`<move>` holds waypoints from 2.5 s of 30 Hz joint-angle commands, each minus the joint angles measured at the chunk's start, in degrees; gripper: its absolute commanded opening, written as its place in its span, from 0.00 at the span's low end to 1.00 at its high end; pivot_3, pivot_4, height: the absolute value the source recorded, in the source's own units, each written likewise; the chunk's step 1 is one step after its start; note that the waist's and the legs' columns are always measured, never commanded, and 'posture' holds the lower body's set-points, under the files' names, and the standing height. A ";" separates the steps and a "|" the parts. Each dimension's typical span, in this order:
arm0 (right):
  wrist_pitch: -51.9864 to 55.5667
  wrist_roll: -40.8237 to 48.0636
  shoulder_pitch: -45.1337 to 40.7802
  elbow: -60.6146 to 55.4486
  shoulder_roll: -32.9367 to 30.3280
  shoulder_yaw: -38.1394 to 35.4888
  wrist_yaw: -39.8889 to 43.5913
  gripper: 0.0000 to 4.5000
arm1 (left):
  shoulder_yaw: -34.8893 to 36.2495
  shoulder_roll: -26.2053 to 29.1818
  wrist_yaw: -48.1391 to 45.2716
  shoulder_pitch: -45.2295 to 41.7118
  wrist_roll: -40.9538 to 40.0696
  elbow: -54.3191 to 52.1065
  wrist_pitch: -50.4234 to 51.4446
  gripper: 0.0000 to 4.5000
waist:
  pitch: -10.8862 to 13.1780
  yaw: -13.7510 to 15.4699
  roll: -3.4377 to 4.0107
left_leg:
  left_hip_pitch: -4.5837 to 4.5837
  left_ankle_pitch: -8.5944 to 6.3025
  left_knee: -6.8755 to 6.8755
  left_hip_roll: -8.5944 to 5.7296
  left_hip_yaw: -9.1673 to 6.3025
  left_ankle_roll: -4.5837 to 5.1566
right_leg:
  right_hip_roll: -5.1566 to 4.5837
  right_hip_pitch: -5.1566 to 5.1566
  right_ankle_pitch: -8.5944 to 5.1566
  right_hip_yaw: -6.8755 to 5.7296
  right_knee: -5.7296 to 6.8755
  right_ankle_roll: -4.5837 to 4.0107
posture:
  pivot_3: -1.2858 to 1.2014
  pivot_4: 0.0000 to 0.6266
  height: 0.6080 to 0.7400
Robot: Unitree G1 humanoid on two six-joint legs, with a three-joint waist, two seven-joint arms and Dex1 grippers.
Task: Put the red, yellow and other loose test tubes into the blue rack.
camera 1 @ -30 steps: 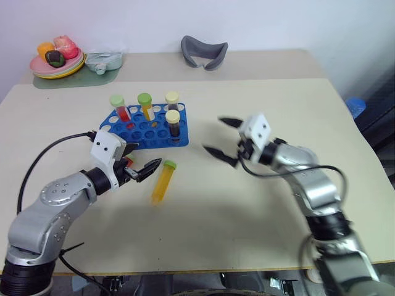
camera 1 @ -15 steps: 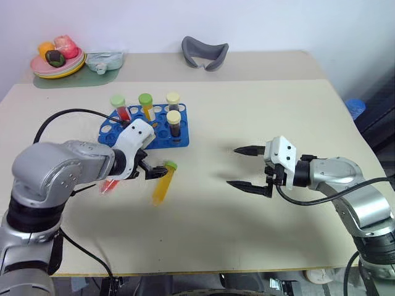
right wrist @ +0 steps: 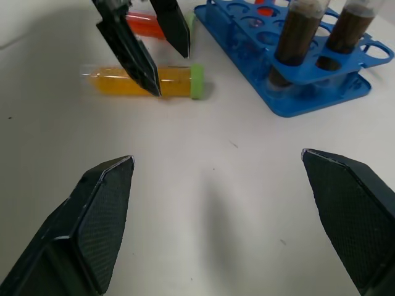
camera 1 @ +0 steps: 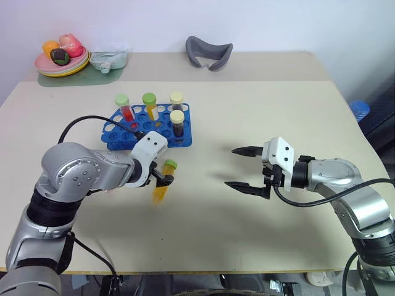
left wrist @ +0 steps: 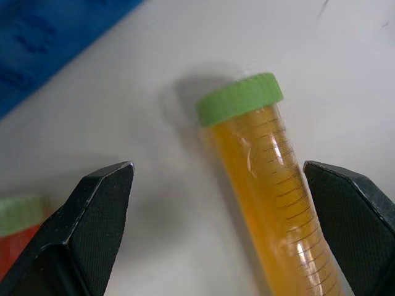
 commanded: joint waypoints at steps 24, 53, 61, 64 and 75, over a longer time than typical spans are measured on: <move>0.82 0.79 -0.22 -4.14 1.29 0.89 -1.15 1.00 | -1.49 -2.30 30.43 -3.63 -21.46 9.74 0.47 0.38 | -0.03 0.01 0.02 | 0.06 0.04 0.04 -0.02 0.00 -0.06 | 0.00 0.04 0.00 0.00 0.06 0.00 | 0.52 0.24 1.00; -0.66 -0.69 0.94 -4.47 2.79 2.08 -2.61 1.00 | -3.66 7.98 17.57 -4.66 -21.99 12.19 0.47 0.38 | -0.03 -0.11 0.02 | 0.05 0.09 0.02 -0.03 0.00 -0.16 | 0.00 0.02 0.00 0.00 0.04 0.00 | 0.52 0.24 1.00; -1.00 -0.79 1.28 -4.40 2.80 2.20 -3.01 1.00 | -4.99 9.15 15.02 -4.72 -19.74 10.91 0.47 0.56 | -0.03 -0.11 0.03 | 0.05 0.08 0.02 -0.03 0.00 -0.14 | 0.01 0.02 0.00 0.00 0.04 0.00 | 0.52 0.24 1.00; -1.12 -0.77 1.17 -4.30 2.78 2.29 -2.99 1.00 | -4.26 8.99 14.96 -4.69 -19.18 11.26 0.47 0.87 | -0.04 -0.15 0.04 | 0.07 0.06 0.02 -0.03 0.00 -0.11 | 0.01 0.02 0.00 0.00 0.06 0.00 | 0.52 0.24 1.00; -1.58 -1.22 0.30 -3.39 3.05 2.86 -2.95 1.00 | -4.70 10.07 14.55 -4.91 -20.29 12.82 0.47 0.99 | -0.05 -0.23 0.05 | 0.11 0.01 0.04 -0.02 0.00 -0.02 | 0.02 0.04 0.00 0.01 0.12 -0.01 | 0.52 0.24 1.00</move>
